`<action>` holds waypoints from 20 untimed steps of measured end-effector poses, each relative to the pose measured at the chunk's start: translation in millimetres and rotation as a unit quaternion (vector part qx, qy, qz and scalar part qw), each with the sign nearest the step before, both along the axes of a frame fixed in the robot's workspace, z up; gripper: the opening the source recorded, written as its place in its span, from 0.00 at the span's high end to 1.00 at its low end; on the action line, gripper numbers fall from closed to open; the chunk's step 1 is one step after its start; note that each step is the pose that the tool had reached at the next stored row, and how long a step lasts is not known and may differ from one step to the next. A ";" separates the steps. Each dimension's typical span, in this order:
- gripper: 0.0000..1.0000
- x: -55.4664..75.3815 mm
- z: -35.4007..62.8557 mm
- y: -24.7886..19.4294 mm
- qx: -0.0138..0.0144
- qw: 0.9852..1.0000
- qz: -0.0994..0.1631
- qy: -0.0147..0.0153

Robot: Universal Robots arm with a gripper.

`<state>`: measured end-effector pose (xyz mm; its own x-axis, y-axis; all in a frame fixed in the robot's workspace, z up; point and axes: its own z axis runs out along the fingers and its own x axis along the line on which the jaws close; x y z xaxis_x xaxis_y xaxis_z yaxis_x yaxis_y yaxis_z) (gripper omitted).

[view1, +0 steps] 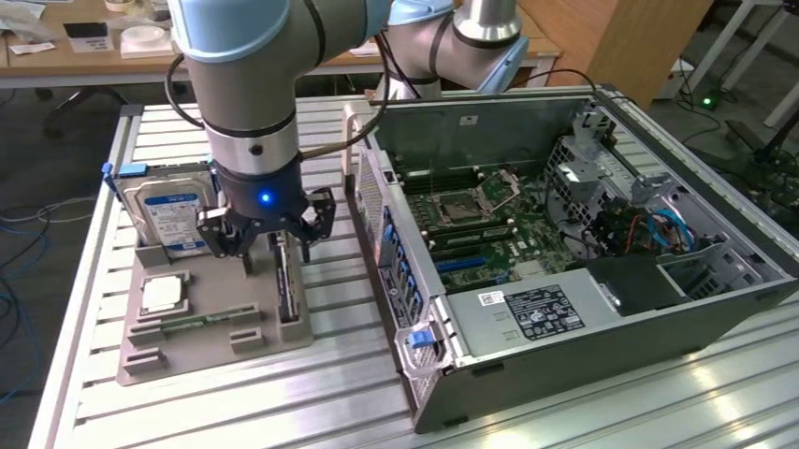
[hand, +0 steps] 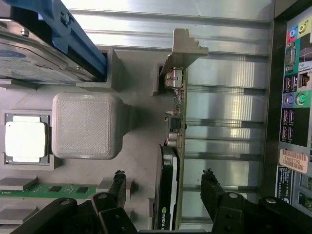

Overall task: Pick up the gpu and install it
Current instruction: 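Pick up the gpu and move the gpu toward the slot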

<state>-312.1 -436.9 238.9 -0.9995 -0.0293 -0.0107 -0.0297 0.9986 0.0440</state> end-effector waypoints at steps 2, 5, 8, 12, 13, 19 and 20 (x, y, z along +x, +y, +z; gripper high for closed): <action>0.28 0.0 -1.4 0.0 0.000 1.000 0.000 0.000; 0.28 0.0 -4.4 0.0 0.000 1.000 0.000 0.000; 0.28 0.0 -8.2 0.0 0.000 1.000 0.000 0.000; 0.28 0.0 -13.5 0.0 0.000 1.000 0.000 0.000; 0.28 0.0 -14.7 0.0 0.000 1.000 0.000 0.000; 0.28 0.1 -24.8 0.0 0.000 1.000 0.000 0.000; 0.28 0.1 -26.3 0.0 0.000 1.000 0.000 0.000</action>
<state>-312.0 -436.9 212.6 -0.9995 -0.0292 -0.0109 -0.0297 0.9986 0.0441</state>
